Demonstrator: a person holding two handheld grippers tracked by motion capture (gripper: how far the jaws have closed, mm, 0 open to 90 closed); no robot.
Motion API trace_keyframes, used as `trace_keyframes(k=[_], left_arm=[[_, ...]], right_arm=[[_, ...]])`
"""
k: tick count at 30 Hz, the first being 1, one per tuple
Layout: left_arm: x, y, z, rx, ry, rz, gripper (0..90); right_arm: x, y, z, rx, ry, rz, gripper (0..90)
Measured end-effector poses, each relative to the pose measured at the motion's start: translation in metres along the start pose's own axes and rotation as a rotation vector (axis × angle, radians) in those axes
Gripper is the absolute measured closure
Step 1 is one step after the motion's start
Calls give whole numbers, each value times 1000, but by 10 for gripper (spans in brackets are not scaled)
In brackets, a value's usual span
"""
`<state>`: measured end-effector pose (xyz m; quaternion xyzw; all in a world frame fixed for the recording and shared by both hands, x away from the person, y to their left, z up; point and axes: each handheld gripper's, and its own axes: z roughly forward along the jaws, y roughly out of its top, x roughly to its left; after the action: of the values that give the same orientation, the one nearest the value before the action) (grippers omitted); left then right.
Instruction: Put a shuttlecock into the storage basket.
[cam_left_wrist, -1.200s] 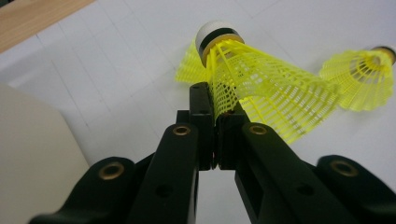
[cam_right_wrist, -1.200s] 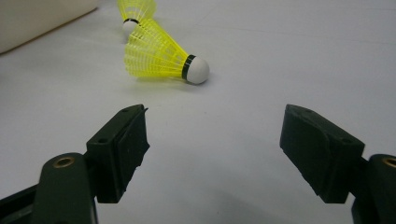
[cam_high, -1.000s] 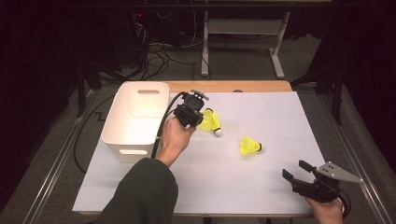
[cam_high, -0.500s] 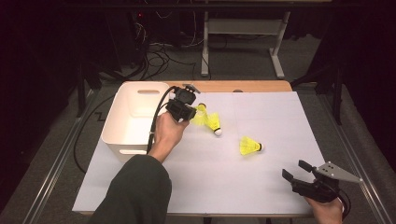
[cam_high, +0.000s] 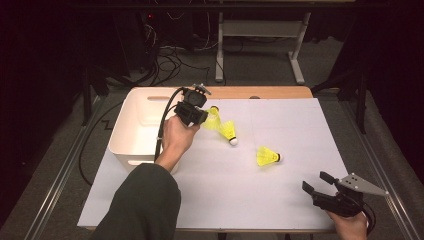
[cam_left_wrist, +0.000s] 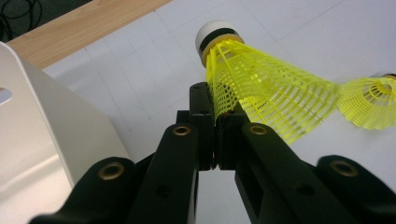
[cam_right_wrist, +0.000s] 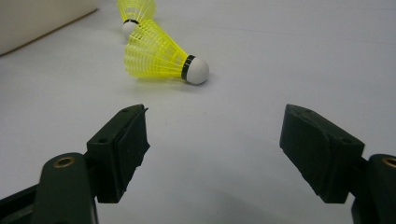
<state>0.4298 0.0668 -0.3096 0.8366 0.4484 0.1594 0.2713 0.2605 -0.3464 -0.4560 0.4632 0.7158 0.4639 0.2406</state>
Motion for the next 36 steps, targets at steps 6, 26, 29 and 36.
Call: trace_keyframes(k=[6,26,29,36], left_arm=[[5,1,-5,-4,-1,-5,882],[15,1,-20,-27,0,-10,882],[18,0,-23,-29,1,-16,882],[24,-2,-27,-33,4,-27,882]], right_arm=[[0,0,1,2,-1,-1,239],[0,0,0,3,-2,0,239],[0,0,1,4,0,0,240],[0,0,1,3,0,0,239]])
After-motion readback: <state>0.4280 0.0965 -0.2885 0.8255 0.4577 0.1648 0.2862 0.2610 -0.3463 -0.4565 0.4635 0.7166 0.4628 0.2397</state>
